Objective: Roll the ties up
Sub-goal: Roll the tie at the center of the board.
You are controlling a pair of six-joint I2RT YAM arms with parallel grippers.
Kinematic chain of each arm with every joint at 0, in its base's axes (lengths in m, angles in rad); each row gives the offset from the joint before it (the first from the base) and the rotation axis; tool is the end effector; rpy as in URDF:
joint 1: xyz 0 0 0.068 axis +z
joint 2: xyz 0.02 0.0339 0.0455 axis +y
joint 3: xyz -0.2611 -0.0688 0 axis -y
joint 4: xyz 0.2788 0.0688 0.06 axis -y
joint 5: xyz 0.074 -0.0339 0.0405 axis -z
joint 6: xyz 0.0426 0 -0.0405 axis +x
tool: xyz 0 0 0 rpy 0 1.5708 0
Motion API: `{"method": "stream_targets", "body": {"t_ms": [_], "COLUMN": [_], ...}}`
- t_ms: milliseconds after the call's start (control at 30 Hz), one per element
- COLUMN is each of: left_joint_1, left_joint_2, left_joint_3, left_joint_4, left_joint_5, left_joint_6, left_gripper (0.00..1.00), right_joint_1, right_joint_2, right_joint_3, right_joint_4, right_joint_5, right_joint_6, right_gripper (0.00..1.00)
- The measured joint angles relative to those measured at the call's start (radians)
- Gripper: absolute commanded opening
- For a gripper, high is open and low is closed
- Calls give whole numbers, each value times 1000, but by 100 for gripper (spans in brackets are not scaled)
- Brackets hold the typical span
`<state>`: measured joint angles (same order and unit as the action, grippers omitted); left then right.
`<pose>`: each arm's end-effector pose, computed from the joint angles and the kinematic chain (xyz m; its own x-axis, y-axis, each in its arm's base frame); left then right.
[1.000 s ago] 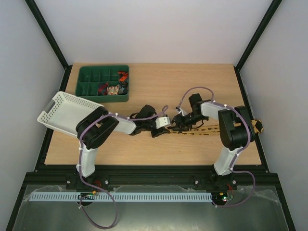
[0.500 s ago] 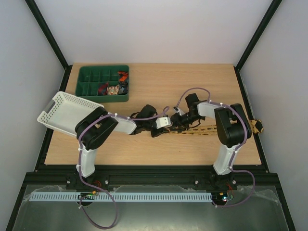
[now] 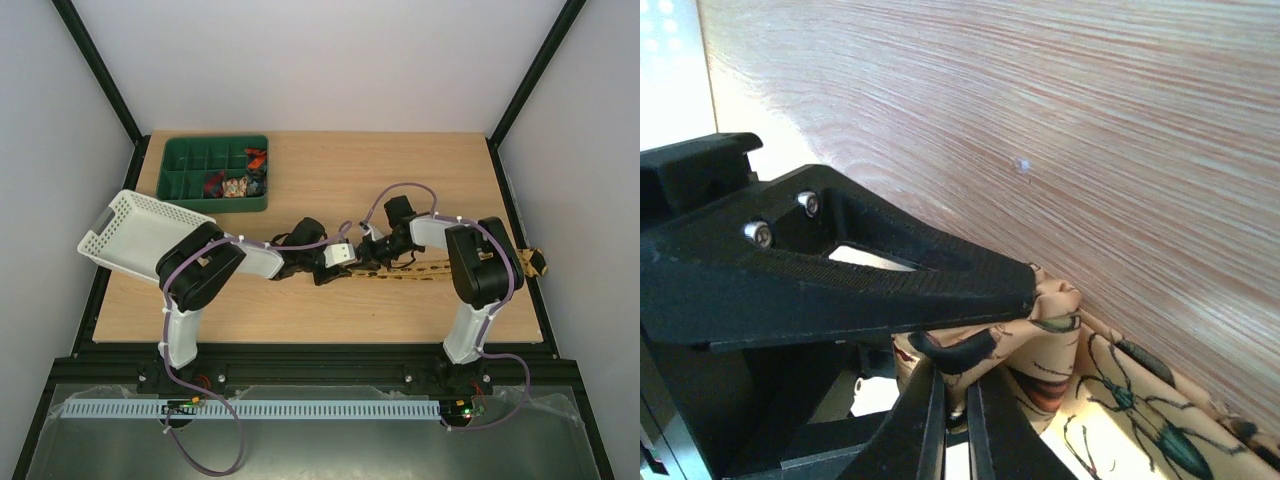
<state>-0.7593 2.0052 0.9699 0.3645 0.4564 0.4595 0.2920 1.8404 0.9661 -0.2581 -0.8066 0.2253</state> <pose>0.2857 -0.2970 0.0714 -0.0190 0.5669 -0.8236 0.9782 0.1808 0.1019 0.3343 0.1326 0.0961 -0.9553 -0.1257 -0.2677 -0.2865 0.6182 0.7320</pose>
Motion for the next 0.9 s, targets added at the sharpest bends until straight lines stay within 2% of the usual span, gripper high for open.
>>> {"method": "stream_targets", "body": {"t_ms": [200,300,567,900], "left_joint_1": [5,14,28,27], "left_joint_2": [0,0,1,100], "left_joint_3": [0,-5,-100,-116], "left_joint_4": [3,15,173,412], "left_joint_5": [-10,0,83,179], "left_joint_6": [-4,-11,-33,-66], "left_gripper": [60,66,75,71], "right_joint_1": [-3,-18,-81,-126], "right_joint_2": [17,33,87,173], "right_joint_3": [3,2,4,54], "right_joint_4": [-2,-4,-55,-175], "right_joint_5": [-20,-51,-149,-229], "right_joint_6": [-43,-61,-128,-211], "right_gripper": [1,1,1,1]}}
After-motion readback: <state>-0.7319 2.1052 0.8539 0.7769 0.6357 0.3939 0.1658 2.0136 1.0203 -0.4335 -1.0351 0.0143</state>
